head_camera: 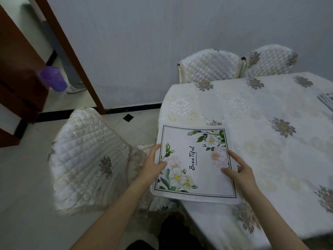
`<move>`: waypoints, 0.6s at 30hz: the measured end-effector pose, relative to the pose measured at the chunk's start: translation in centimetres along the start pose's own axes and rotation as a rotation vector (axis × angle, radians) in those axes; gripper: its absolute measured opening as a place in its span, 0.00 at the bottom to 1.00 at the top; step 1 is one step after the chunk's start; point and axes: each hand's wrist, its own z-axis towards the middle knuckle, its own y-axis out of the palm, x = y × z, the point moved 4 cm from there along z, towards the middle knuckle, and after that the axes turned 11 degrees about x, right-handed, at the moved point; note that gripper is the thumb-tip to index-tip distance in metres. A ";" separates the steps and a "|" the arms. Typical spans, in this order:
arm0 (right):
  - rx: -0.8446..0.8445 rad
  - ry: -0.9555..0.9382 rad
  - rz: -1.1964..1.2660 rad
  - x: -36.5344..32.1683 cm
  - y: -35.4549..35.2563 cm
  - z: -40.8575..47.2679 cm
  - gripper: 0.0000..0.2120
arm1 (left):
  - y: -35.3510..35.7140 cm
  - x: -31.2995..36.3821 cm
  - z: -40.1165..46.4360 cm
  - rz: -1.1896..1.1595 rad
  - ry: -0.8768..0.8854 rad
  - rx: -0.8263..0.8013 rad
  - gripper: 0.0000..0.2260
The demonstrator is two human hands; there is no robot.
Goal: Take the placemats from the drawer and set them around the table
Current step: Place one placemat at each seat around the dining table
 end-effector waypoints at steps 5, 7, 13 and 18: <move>-0.039 -0.007 -0.091 -0.8 0.5 7.8 0.29 | 4.3 -1.1 5.3 -0.024 -0.087 0.056 0.30; -0.048 -0.025 -0.132 -0.7 1.0 10.5 0.29 | 5.7 -1.9 6.7 -0.032 -0.098 0.082 0.31; -0.089 -0.075 -0.222 1.0 2.9 15.1 0.29 | 7.9 -3.5 8.6 -0.019 -0.110 0.193 0.31; -0.093 -0.144 -0.377 2.9 3.4 16.3 0.29 | 8.7 -5.3 8.5 0.120 -0.113 0.208 0.30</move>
